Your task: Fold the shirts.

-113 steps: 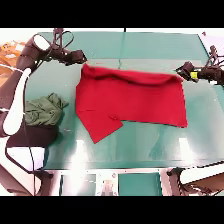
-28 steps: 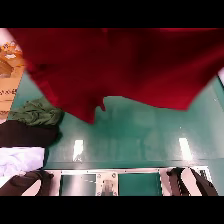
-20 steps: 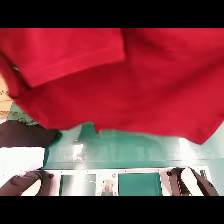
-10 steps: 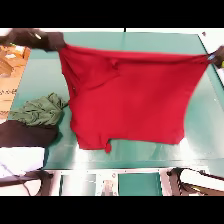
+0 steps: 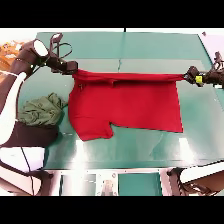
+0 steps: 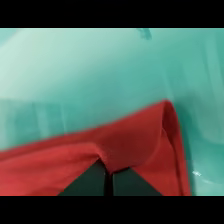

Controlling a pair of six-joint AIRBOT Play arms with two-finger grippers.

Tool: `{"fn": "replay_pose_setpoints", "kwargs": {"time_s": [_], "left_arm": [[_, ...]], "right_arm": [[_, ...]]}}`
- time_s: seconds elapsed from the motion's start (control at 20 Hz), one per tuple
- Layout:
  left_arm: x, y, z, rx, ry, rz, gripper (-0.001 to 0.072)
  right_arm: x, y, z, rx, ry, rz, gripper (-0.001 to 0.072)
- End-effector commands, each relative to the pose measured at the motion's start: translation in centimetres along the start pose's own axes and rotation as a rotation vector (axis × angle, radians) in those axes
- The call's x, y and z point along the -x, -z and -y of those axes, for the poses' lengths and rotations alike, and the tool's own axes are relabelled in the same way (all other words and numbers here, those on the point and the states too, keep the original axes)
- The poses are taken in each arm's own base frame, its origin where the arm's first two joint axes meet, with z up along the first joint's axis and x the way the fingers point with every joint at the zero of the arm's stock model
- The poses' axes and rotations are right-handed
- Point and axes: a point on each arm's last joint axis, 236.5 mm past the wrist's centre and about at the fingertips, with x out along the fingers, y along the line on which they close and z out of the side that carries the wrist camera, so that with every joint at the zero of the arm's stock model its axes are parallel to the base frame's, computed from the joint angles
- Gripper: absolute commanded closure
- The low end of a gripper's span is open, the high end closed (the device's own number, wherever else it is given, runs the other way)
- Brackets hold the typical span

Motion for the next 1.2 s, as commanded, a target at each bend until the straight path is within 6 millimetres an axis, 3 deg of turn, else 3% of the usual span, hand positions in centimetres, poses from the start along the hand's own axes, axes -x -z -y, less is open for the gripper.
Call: {"fn": "replay_pose_setpoints", "kwargs": {"time_s": [0.0, 0.15, 0.25, 0.5, 0.65, 0.7, 0.75, 0.8, 0.85, 0.95, 1.05, 1.15], "left_arm": [[-1.3, 4.0, -2.2, -0.026, -0.071, -0.151, 0.0678], [-3.4, 7.1, -2.6, 0.005, -0.059, -0.209, 0.0678], [-4.6, 8.1, -2.3, 0.009, -0.03, -0.21, 0.0677], [-5.2, 10.7, -1.7, 0.004, 0.014, -0.284, 0.0678], [-5.1, 10.9, -1.6, 0.008, 0.018, -0.294, 0.0677], [-4.9, 11.2, -1.3, 0.015, 0.026, -0.307, 0.0669], [-4.5, 11.6, -1.2, 0.01, 0.028, -0.334, 0.0428], [-3.9, 11.8, -1.1, 0.001, 0.03, -0.362, 0.0179], [-3.0, 11.9, -0.9, -0.01, 0.032, -0.389, 0.0166], [-0.9, 11.5, -0.6, -0.04, 0.024, -0.428, 0.0166], [0.9, 11.5, -0.2, -0.054, 0.027, -0.445, 0.0181], [2.7, 12.5, 0.2, -0.061, 0.033, -0.491, 0.0673]], "right_arm": [[-0.5, 3.6, 2.5, 0.019, 0.062, -0.144, 0.0701], [-0.9, 7.1, 4.1, 0.006, 0.094, -0.242, 0.0701], [-1.0, 8.7, 4.4, -0.007, 0.093, -0.287, 0.0701], [0.3, 10.0, 4.2, 0.006, 0.109, -0.349, 0.0701], [1.1, 11.3, 4.6, -0.013, 0.142, -0.41, 0.0693], [1.3, 11.8, 4.5, -0.016, 0.136, -0.433, 0.0575], [1.6, 12.1, 4.7, -0.035, 0.151, -0.446, 0.0496], [2.2, 12.4, 5.4, -0.062, 0.189, -0.469, 0.0494], [3.1, 12.9, 6.3, -0.083, 0.232, -0.501, 0.0494], [5.5, 14.0, 7.9, -0.14, 0.309, -0.571, 0.05], [7.3, 14.1, 8.0, -0.185, 0.323, -0.576, 0.0699], [8.8, 14.2, 7.3, -0.195, 0.325, -0.563, 0.0699]]}}
